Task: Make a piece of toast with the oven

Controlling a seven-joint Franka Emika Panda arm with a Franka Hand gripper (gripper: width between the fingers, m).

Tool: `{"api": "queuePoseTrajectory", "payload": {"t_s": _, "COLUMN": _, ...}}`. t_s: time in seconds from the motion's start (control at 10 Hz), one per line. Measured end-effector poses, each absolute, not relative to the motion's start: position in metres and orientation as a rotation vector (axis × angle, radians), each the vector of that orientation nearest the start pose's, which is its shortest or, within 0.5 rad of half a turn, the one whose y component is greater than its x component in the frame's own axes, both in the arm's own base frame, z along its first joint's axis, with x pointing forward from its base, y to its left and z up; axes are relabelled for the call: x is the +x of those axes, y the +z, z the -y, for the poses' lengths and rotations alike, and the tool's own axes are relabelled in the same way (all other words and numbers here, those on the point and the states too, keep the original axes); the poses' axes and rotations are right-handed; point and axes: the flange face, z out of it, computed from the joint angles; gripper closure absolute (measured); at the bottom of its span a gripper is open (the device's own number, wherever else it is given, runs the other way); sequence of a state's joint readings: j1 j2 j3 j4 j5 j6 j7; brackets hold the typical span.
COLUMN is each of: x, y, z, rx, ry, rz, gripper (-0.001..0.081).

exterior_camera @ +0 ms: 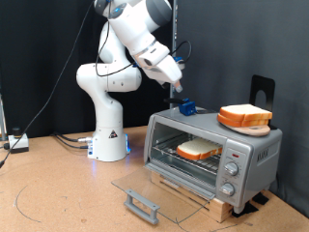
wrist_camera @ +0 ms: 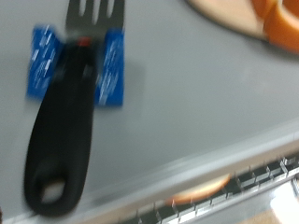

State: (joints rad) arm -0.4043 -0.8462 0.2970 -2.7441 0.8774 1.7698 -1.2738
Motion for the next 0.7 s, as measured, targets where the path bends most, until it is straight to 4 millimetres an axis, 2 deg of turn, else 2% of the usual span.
{"api": "queuePoseTrajectory", "payload": {"t_s": 0.4, "x": 0.312, "y": 0.452, "z": 0.029, "rx": -2.404, "ry": -0.440, "rz": 1.016, "gripper": -0.0001}}
{"api": "queuePoseTrajectory", "payload": {"t_s": 0.5, "x": 0.314, "y": 0.452, "z": 0.037, "rx": -2.394, "ry": -0.430, "rz": 1.014, "gripper": -0.0001}}
{"api": "queuePoseTrajectory", "payload": {"t_s": 0.6, "x": 0.314, "y": 0.451, "z": 0.036, "rx": -2.392, "ry": -0.436, "rz": 1.009, "gripper": -0.0001}}
{"api": "queuePoseTrajectory", "payload": {"t_s": 0.7, "x": 0.315, "y": 0.452, "z": 0.033, "rx": -2.399, "ry": -0.427, "rz": 0.866, "gripper": -0.0001}}
